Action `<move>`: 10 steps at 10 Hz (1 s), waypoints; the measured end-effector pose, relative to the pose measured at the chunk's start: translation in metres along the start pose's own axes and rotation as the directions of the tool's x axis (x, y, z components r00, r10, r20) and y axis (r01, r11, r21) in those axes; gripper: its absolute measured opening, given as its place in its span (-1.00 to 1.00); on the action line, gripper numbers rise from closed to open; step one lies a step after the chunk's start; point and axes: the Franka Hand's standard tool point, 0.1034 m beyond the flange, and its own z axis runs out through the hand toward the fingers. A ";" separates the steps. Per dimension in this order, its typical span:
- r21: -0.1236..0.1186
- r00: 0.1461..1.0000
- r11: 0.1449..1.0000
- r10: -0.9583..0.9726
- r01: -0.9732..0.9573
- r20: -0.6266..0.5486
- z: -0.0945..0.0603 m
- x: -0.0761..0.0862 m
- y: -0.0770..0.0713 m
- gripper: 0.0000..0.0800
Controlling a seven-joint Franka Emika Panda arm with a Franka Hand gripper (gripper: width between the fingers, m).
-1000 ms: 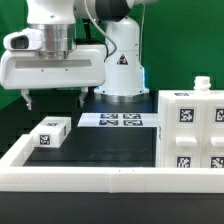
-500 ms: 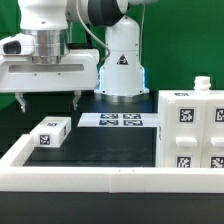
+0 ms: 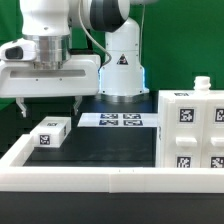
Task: Assemble cabinet
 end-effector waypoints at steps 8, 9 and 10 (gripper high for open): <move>-0.009 1.000 1.000 -0.008 0.008 0.014 0.023 -0.007 -0.004 0.92; -0.009 1.000 1.000 -0.008 0.008 0.013 0.022 -0.006 -0.004 0.92; -0.010 1.000 1.000 -0.008 0.008 0.012 0.022 -0.005 -0.003 0.48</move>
Offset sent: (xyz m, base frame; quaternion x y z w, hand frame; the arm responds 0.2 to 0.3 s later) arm -0.0022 0.0020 -0.0148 0.0010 0.0140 0.0116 0.9998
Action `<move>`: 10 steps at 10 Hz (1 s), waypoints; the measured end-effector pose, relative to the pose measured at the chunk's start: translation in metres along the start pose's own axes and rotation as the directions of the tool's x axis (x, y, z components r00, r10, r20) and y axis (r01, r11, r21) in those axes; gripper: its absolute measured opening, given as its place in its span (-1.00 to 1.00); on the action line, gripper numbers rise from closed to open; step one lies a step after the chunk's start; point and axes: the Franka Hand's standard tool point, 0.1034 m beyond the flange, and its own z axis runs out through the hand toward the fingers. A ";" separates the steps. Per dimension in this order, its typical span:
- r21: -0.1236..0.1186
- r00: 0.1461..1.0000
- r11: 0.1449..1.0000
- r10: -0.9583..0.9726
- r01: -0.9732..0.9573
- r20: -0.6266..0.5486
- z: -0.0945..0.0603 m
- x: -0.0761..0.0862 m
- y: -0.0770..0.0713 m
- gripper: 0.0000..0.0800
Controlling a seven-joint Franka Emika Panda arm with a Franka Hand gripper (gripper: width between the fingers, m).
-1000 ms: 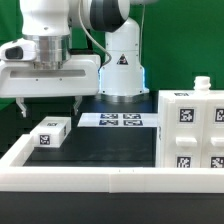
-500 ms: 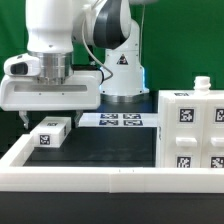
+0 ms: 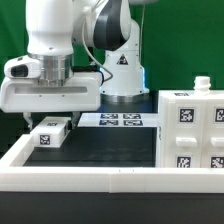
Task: Assemble cabinet
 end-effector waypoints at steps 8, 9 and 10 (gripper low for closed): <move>0.009 1.000 1.000 -0.027 0.027 -0.011 -0.016 0.007 -0.014 0.40; 0.015 0.999 0.999 -0.034 0.034 -0.017 -0.028 0.012 -0.023 0.40; 0.022 0.999 0.999 -0.033 0.034 -0.022 -0.040 0.017 -0.033 0.40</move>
Offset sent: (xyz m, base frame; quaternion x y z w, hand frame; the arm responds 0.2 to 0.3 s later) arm 0.0016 0.0039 0.0028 -0.0124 0.0104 -0.0221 0.9996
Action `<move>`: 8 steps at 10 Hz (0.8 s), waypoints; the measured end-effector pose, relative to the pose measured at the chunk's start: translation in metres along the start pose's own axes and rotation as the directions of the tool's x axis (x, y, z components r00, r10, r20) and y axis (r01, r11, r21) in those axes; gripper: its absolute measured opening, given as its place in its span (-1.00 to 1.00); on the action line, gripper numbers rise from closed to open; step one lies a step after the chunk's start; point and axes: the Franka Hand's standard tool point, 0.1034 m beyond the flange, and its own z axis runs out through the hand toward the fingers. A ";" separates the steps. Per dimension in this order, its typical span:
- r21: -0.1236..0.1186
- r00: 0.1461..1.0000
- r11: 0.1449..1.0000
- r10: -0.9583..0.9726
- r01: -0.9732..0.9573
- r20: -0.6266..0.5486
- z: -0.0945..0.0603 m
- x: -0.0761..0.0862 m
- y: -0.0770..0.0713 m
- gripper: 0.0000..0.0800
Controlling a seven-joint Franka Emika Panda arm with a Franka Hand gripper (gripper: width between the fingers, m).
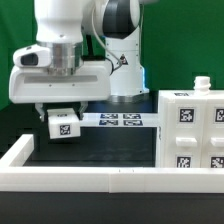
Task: Assemble cabinet
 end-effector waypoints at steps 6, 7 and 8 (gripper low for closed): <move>0.032 0.999 0.999 0.035 -0.035 -0.009 -0.057 0.038 -0.054 0.40; 0.033 0.998 0.997 0.064 -0.064 -0.008 -0.065 0.050 -0.067 0.40; 0.037 0.996 0.996 0.085 -0.085 -0.001 -0.074 0.063 -0.079 0.40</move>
Offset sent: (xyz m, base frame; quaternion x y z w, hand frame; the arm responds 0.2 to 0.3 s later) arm 0.0116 0.0304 0.0375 0.0203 -0.0225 0.0378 0.9988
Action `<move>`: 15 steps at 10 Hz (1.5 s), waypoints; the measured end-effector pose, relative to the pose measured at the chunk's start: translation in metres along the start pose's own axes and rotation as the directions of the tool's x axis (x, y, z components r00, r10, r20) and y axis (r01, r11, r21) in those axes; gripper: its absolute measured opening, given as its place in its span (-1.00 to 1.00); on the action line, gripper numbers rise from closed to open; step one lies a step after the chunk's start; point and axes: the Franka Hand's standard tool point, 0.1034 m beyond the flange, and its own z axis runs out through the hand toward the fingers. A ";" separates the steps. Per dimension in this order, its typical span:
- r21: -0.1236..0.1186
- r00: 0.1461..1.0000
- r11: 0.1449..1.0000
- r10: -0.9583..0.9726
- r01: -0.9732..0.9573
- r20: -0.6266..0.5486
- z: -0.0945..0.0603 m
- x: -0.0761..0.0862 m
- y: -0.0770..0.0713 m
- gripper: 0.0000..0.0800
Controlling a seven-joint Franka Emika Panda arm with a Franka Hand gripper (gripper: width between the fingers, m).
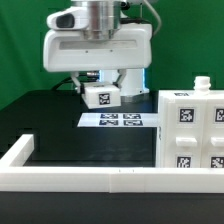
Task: Assemble cabinet
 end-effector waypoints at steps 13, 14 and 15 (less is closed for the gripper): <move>0.008 0.999 0.999 0.035 -0.035 0.026 -0.057 0.076 -0.087 0.40; 0.009 0.999 0.999 0.038 -0.038 0.023 -0.057 0.079 -0.091 0.40; 0.008 0.999 0.999 0.038 -0.038 0.026 -0.056 0.078 -0.090 0.40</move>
Offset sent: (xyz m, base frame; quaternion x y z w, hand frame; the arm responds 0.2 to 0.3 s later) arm 0.0000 0.0000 0.0000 0.0000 0.0000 0.0000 1.0000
